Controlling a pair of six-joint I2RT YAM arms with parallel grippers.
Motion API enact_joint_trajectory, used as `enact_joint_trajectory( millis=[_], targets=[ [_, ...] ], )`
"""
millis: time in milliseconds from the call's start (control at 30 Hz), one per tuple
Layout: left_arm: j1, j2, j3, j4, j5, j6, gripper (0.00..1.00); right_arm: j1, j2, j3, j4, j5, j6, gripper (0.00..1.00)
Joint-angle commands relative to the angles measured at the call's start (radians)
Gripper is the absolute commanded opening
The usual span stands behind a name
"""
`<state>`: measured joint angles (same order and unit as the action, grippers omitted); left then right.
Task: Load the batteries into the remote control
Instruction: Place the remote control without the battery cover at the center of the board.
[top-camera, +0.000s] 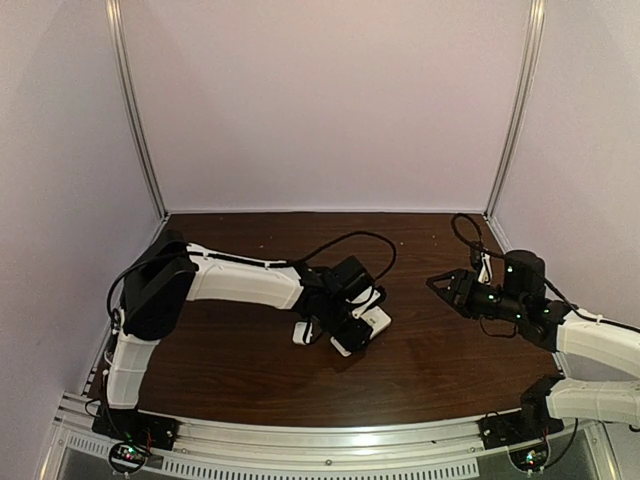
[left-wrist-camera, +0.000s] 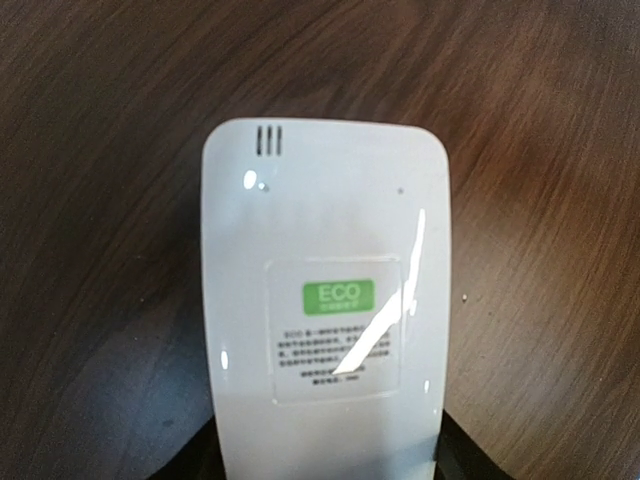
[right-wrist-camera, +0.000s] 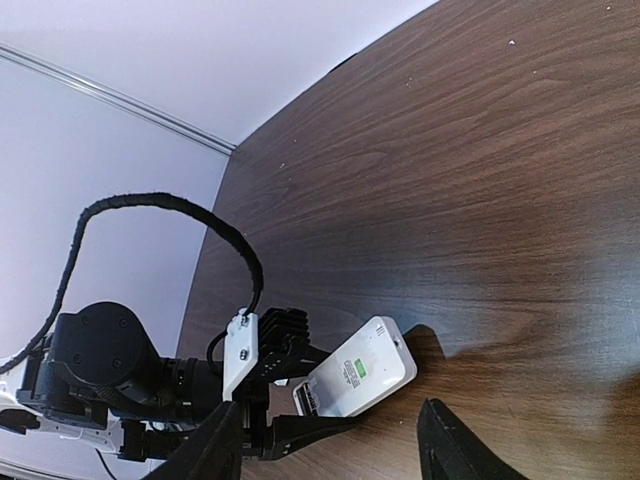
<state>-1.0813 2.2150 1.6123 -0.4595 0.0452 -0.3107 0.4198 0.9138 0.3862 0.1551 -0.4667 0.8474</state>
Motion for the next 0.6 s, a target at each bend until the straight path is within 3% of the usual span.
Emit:
enact_joint_trajectory(
  millis=[0, 400, 567],
  targets=[
    [-0.017, 0.019, -0.011, -0.124, 0.008, 0.005, 0.61, -0.01, -0.017, -0.003, -0.023, -0.009, -0.019, 0.61],
    [-0.02, -0.014, -0.072, -0.138, -0.021, 0.017, 0.75, -0.014, -0.019, 0.002, -0.029, -0.016, -0.026, 0.61],
    [-0.017, -0.088, -0.067, -0.11, -0.026, 0.047, 0.88, -0.015, -0.011, 0.021, -0.045, -0.025, -0.045, 0.61]
  ],
)
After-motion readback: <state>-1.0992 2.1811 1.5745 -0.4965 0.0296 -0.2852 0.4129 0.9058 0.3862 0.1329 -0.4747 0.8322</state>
